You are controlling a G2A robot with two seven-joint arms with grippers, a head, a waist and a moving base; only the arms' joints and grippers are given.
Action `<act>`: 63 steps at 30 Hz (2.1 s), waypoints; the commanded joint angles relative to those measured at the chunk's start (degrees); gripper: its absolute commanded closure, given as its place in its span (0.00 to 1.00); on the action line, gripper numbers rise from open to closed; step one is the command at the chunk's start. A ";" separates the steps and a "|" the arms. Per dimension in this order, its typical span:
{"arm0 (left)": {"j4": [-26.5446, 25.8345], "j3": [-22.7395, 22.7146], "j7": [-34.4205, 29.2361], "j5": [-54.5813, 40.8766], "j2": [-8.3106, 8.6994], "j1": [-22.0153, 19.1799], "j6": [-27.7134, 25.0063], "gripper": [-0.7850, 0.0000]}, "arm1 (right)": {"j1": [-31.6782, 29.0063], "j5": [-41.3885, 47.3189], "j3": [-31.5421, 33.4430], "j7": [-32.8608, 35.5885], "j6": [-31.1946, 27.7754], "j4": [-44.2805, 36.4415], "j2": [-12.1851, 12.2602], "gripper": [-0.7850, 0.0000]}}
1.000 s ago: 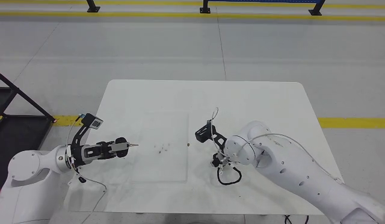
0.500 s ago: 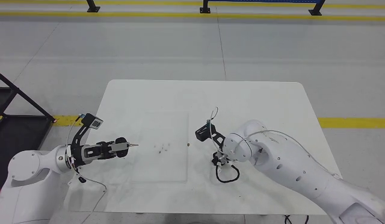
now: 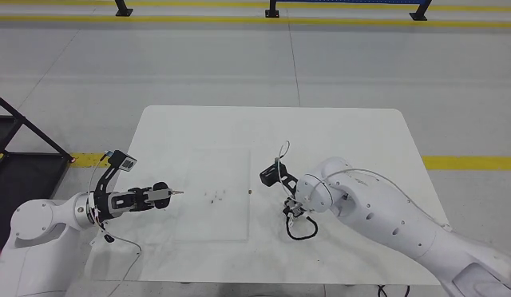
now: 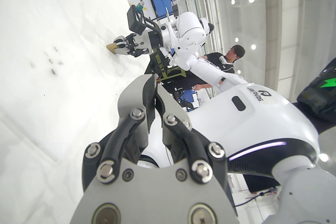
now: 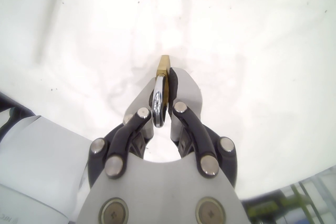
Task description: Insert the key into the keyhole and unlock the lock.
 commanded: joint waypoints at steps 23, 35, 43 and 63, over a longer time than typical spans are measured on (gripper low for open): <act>0.00 0.00 0.00 0.00 0.00 0.00 0.00 1.00 | -20.72 48.02 19.86 -34.01 -17.17 -8.24 2.03 1.00; 0.00 0.00 0.00 0.00 0.00 0.00 0.00 1.00 | -24.19 61.17 18.23 -37.93 -29.34 0.08 0.16 1.00; 0.00 0.00 0.00 0.00 0.00 0.00 0.00 1.00 | -23.32 65.81 16.09 -39.34 -30.39 4.32 -1.40 1.00; 0.00 0.00 0.00 0.00 0.00 0.00 0.00 1.00 | -27.01 65.44 17.63 -45.27 -30.80 5.23 -1.36 1.00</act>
